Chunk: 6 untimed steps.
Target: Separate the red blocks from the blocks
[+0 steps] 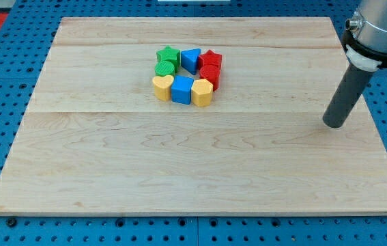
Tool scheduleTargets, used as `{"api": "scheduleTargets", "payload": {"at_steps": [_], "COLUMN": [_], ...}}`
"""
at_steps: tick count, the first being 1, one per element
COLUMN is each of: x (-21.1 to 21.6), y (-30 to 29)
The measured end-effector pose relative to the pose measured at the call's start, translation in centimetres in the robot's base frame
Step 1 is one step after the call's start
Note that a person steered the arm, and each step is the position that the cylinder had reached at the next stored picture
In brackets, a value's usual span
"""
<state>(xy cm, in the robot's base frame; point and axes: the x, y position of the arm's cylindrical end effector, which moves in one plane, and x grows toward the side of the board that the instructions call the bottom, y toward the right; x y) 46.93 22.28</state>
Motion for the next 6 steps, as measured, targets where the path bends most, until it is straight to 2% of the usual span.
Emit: {"api": "scheduleTargets", "payload": {"at_steps": [1, 2, 3, 4, 5, 6], "x": [0.2, 0.6, -2.6, -7.5, -9.8, -7.5], "y": [0.0, 4.5, 6.5, 2.3, -4.5, -11.5]}}
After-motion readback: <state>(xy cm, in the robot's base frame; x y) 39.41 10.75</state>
